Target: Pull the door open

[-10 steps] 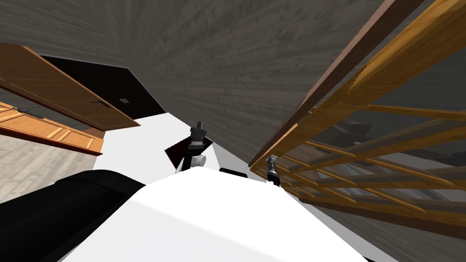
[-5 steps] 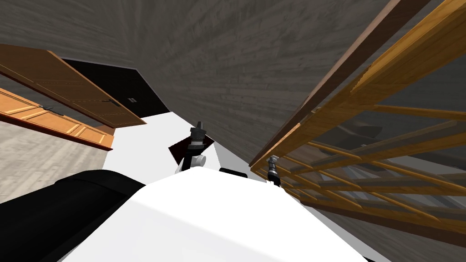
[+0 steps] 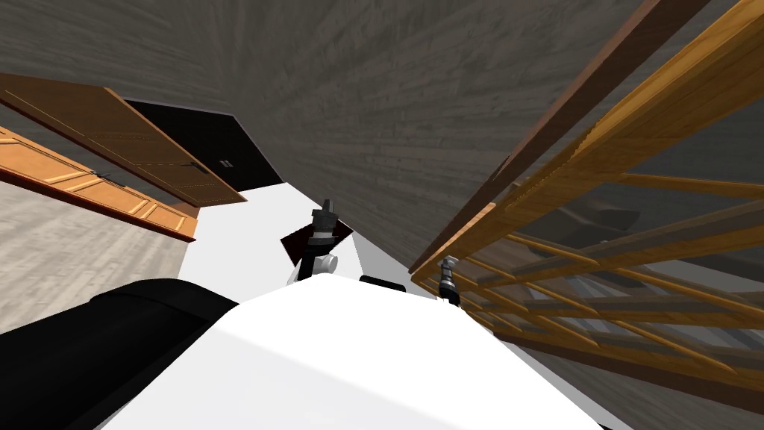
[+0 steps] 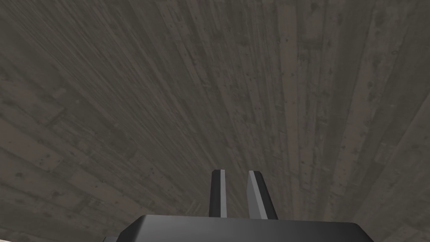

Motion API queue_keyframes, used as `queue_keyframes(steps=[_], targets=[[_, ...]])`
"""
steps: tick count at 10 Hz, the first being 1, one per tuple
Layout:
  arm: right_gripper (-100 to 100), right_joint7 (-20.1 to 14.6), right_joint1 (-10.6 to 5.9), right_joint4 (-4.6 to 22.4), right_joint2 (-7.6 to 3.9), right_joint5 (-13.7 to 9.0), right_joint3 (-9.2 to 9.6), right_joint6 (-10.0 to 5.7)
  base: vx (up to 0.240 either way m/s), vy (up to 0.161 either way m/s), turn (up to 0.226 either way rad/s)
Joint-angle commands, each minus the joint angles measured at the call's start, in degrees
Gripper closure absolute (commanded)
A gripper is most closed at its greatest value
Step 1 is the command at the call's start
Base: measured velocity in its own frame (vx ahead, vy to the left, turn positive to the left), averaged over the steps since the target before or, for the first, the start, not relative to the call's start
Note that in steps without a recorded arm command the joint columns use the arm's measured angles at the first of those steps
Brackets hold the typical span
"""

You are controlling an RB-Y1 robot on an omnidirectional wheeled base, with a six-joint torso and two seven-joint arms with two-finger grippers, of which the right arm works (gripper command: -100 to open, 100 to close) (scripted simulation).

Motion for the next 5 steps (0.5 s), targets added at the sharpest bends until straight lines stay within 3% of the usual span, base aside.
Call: queue_keyframes(steps=[1,5], targets=[[100,-2.9,-0.10,0.0,-1.38,-1.7,-0.71,-0.32,-0.054,-0.015,0.137],[100,-8.6,0.06,0.0,-1.55,-3.3,-0.31,-0.33,-0.041,-0.006,0.070]])
